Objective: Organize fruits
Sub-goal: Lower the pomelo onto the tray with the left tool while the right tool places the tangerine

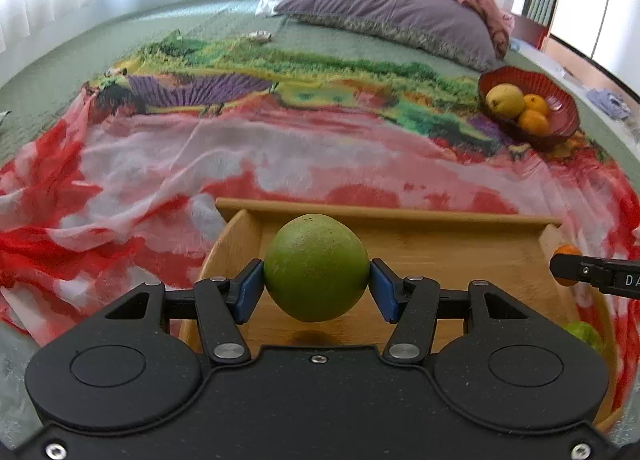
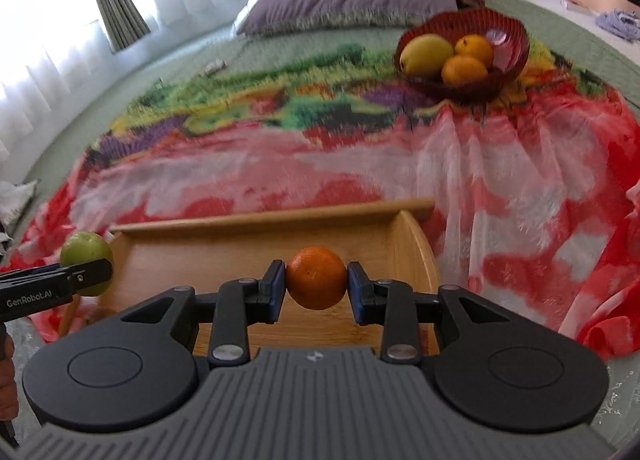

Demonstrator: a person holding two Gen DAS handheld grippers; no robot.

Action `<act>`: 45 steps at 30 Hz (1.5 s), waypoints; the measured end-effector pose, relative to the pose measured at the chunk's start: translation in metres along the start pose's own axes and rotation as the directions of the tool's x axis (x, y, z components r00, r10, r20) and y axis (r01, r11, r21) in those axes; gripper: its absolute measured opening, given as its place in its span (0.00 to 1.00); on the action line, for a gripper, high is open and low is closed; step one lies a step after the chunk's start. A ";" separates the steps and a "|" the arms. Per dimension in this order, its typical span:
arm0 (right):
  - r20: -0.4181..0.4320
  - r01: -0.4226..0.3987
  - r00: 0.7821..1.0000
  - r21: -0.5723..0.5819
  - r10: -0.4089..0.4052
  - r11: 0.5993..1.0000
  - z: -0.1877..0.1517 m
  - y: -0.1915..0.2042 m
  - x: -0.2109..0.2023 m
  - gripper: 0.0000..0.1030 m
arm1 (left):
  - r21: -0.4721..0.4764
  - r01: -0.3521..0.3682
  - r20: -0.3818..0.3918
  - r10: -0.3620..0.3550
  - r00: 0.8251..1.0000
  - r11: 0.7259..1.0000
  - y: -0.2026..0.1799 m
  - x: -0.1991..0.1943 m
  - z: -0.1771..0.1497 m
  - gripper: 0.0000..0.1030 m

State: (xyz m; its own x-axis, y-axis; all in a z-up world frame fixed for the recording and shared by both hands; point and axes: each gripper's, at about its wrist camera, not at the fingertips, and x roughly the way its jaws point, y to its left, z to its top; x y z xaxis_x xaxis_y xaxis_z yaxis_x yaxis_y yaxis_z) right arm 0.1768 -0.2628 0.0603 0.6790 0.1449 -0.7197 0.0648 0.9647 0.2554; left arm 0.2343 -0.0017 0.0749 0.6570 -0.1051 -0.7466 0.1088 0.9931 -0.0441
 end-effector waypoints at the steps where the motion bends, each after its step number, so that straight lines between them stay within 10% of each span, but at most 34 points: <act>1: -0.009 0.004 1.000 -0.001 -0.004 1.000 0.000 0.000 0.004 0.36 | 0.000 -0.003 -0.009 0.003 1.000 1.000 0.000 0.003 -0.001 0.53; 45: -0.079 0.034 0.996 -0.016 -0.035 0.999 -0.005 0.002 0.040 0.39 | 0.005 -0.037 -0.047 0.037 0.998 0.999 0.003 0.034 -0.001 0.53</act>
State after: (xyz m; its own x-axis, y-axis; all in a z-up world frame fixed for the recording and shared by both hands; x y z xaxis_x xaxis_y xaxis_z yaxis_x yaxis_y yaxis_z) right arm 0.2004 -0.2543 0.0286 0.6165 0.1275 -0.7769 0.0767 0.9724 0.2204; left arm 0.2562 -0.0021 0.0482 0.6248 -0.0653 -0.7781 0.0878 0.9961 -0.0131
